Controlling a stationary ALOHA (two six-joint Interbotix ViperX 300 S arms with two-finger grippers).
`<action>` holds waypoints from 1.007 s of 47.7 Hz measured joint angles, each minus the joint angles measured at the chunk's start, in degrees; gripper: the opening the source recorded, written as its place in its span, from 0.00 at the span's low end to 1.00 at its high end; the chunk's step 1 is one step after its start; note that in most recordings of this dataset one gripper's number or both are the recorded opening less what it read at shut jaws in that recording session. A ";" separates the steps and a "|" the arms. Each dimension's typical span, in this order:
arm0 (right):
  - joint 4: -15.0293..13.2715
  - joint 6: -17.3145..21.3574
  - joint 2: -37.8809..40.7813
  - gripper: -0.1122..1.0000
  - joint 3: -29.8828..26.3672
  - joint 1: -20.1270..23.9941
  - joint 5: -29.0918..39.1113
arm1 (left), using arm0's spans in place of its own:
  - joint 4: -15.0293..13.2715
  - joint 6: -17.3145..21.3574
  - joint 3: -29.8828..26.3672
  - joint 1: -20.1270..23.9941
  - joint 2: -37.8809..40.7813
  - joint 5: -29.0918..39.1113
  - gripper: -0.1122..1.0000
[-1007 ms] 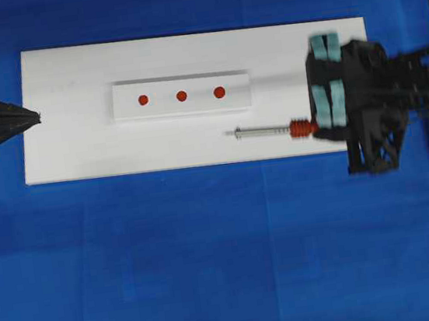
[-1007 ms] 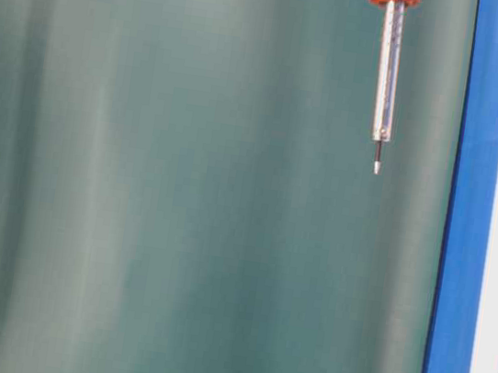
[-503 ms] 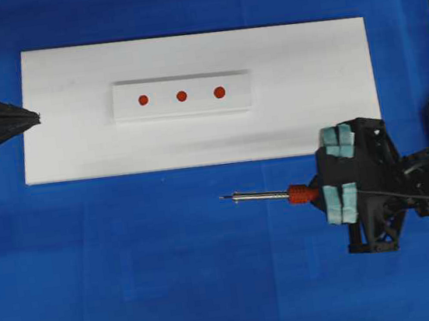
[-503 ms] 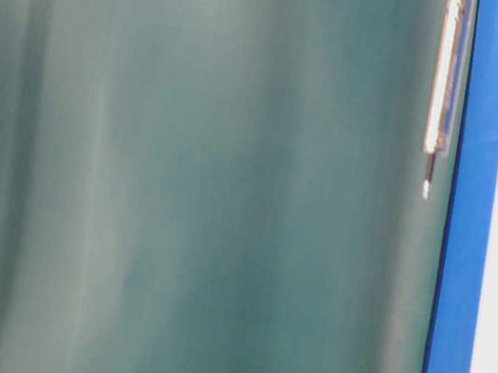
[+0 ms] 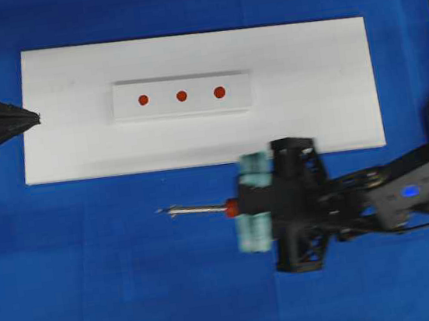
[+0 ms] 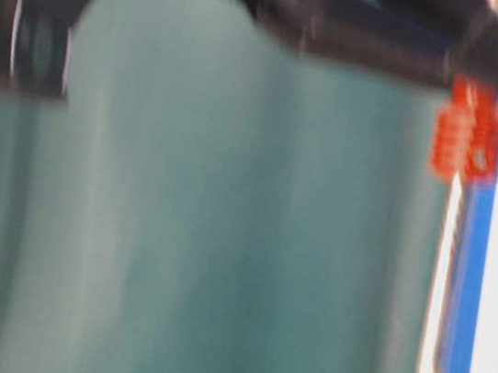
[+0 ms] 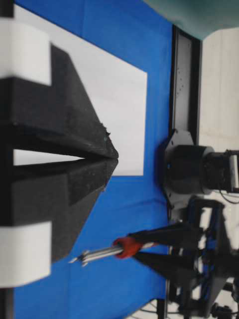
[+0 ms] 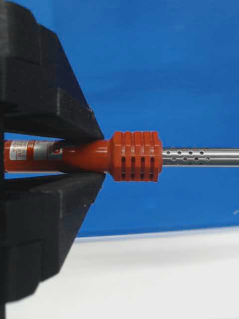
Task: Touch the tip of the soldering iron to the mark.
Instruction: 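Lift the iron and carry it back toward its table spot, then lower the iron onto the table and open the right gripper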
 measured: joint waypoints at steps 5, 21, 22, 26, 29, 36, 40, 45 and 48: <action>-0.09 -2.11 3.34 0.16 -4.22 -0.88 -0.35 | 0.09 0.00 0.00 0.00 0.00 -0.09 0.10; -0.18 -2.99 9.05 0.16 -11.25 -2.46 -0.35 | 0.00 -0.18 0.00 0.00 0.00 0.00 0.10; -0.18 -3.08 9.14 0.16 -11.25 -2.55 -0.35 | 0.09 -0.18 0.00 0.00 0.00 -0.09 0.10; -0.09 -3.08 9.23 0.16 -11.25 -2.55 -0.44 | 0.09 -0.18 0.00 0.00 0.00 -0.09 0.10; -0.09 -2.99 9.93 0.16 -11.25 -2.64 -0.70 | 0.00 -0.18 0.09 0.00 0.00 -0.09 0.10; 0.00 -2.90 12.22 0.16 -10.90 -2.55 -3.52 | 0.09 -0.18 0.00 0.00 0.00 -0.09 0.10; 0.00 -2.55 13.54 0.16 -9.93 -2.64 -6.77 | 0.09 -0.18 0.00 0.00 0.00 -0.09 0.10; 0.09 -2.29 15.21 0.16 -8.09 -2.72 -11.78 | 0.00 -0.18 0.09 0.00 0.00 0.00 0.10; 0.09 -2.37 16.26 0.16 -7.12 -2.81 -14.68 | 0.00 -0.18 0.00 0.00 0.00 0.00 0.10</action>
